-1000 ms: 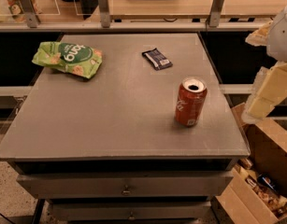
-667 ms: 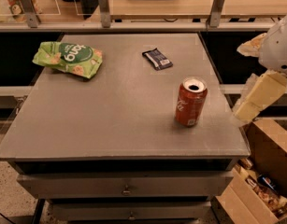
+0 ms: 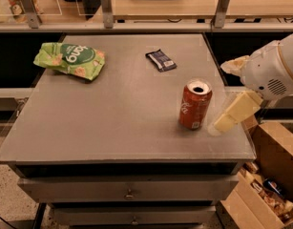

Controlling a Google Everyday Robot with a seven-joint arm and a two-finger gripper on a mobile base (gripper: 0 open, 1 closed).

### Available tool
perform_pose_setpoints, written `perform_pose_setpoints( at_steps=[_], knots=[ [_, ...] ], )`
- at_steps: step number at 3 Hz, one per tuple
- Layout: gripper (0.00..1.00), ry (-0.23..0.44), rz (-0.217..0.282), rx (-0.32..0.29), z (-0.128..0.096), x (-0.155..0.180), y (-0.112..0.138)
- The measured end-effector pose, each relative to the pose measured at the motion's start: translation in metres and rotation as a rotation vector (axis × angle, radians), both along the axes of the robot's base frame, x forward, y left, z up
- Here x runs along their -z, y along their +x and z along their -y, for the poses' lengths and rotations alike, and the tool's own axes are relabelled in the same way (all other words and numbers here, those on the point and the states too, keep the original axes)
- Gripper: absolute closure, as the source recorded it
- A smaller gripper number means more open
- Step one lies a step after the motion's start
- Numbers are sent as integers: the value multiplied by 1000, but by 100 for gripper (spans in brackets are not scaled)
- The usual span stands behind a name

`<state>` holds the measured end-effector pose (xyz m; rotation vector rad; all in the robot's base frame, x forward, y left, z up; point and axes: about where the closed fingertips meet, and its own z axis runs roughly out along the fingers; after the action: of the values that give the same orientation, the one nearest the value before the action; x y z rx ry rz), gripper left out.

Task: Move coke can near rxbar blueberry

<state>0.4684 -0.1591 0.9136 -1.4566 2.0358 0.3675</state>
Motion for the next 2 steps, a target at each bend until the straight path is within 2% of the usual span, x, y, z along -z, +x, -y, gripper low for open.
perform_pose_setpoints(
  at_steps=[2],
  knots=[
    [0,162,32,-16,-30,36,19]
  ],
)
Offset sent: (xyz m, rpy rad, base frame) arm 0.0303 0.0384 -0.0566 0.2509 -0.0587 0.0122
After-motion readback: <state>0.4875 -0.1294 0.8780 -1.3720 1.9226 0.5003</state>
